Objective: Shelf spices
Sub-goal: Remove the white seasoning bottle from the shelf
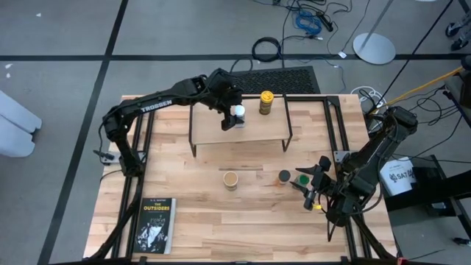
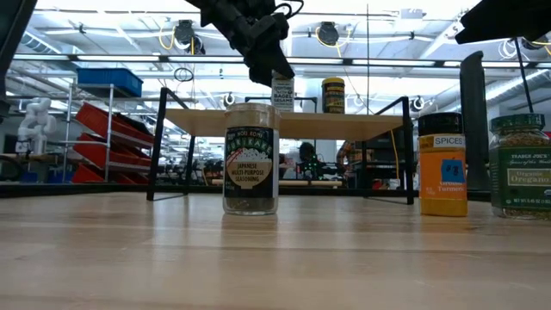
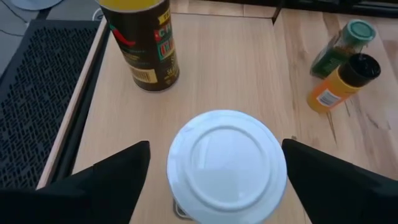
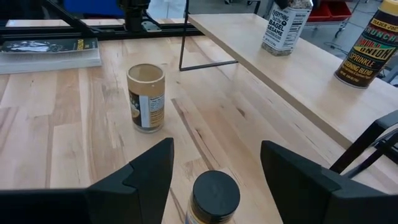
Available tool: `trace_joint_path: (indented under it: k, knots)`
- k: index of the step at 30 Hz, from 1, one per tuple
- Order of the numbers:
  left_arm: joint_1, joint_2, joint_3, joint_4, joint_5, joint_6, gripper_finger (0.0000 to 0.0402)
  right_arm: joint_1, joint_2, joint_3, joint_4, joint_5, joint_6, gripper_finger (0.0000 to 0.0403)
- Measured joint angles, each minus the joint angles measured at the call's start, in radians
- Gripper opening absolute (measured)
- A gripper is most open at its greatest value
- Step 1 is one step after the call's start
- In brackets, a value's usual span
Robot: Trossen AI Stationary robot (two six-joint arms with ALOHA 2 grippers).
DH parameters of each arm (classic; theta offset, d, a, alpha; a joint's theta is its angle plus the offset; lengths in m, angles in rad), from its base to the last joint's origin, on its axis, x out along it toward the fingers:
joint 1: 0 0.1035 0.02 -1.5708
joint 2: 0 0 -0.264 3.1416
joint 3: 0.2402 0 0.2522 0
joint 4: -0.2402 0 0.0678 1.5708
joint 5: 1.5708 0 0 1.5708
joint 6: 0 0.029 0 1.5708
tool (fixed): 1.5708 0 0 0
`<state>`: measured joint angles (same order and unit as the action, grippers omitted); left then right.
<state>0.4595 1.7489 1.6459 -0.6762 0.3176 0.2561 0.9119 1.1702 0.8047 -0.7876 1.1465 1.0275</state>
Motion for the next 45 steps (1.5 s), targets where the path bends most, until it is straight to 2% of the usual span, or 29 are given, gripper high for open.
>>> trace_joint_path:
  k: [4,12,14,22,31,38,45]
  knots:
    - [-0.002,0.0,0.0,0.0,-0.001,0.004,0.0326,0.0,0.0,0.0,0.0,0.0,0.0,0.0229]
    - [-0.003,0.0,0.0,-0.02,-0.016,-0.012,0.0216,0.0,0.0,0.0,0.0,0.0,0.0,0.0229]
    - [-0.004,-0.003,0.0,-0.022,-0.009,-0.031,0.0201,0.0,0.0,0.0,0.0,0.0,0.0,0.0229]
    - [-0.045,-0.049,0.0,-0.086,-0.006,-0.056,0.0201,0.0,0.0,0.0,0.005,-0.006,0.004,0.0229]
    - [-0.191,-0.222,0.0,-0.193,-0.024,-0.174,0.0201,0.0,0.0,0.0,0.006,-0.026,0.006,0.0228]
    - [-0.417,-0.314,0.0,-0.315,-0.218,-0.333,0.0201,0.0,0.0,0.0,0.01,-0.026,0.007,0.0228]
    - [-0.673,-0.32,-0.043,-0.325,-0.445,-0.509,0.0201,0.0,0.0,0.0,0.015,-0.025,0.007,0.0228]
